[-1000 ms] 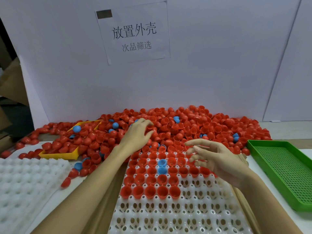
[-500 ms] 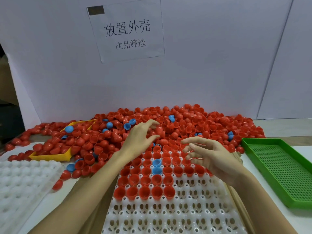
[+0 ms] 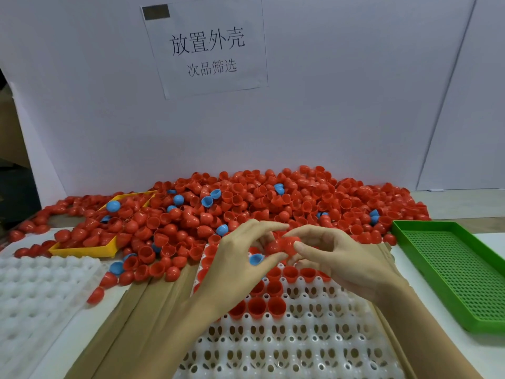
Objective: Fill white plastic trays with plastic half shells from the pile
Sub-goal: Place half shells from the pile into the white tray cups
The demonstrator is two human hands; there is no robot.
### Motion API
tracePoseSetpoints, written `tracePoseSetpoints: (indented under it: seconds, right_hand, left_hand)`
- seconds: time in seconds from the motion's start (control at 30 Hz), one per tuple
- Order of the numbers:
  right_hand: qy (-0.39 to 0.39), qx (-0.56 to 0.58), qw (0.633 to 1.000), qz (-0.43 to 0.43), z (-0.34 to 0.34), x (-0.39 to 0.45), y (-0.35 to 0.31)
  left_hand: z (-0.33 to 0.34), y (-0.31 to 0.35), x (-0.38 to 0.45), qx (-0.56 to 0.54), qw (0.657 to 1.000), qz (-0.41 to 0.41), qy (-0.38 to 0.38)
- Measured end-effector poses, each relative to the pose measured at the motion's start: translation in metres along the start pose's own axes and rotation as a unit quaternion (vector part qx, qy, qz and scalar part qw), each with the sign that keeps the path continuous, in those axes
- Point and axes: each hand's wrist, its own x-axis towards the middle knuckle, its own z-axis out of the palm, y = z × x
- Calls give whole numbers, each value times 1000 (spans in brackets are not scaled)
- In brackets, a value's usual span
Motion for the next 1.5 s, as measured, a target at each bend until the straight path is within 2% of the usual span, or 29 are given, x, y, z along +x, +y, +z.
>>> tracePoseSetpoints:
  seconds: [0.13,0.27,0.4,0.67,0.73,0.87,0.93,1.1,1.23,1.3,1.4,1.5]
  right_hand:
    - [-11,35,999,11,1,0,-2]
    - [26,-44,999,-8,5,0,-2]
    - [-1,-79,995,-54,10,0,-3]
    - [-54,-88,993,-59,7,0,-1]
    - [-37,-93,993,-62,0,0,0]
    - [66,-46,995,-55,-16,1,3]
    - [81,-18,995,-46,-20,1,5]
    - [69,-11,997,-43,-17,1,5]
    - [53,-8,998,-43,-16,2,5]
    - [50,-10,998,-43,-17,2,6]
    - [59,5,997,-43,-19,2,6]
    - [73,21,996,-44,-21,1,5]
  left_hand:
    - [-1,-2,-8,-59,996,-67,23]
    - [-4,-6,-9,-36,995,-96,-2]
    - [-4,-4,-8,-97,990,-95,-43]
    - [-3,0,-10,-125,988,-84,19]
    - [-4,1,-10,-110,991,-69,35]
    - [-2,4,-13,-45,999,22,16]
    - [3,6,-15,-72,997,25,8]
    - [3,10,-14,-244,969,-28,-19]
    - [1,11,-14,-284,958,-17,-29]
    - [2,9,-14,-247,968,-17,-41]
    - [7,0,-16,-89,993,9,-72]
    - [15,-6,-22,50,990,53,-124]
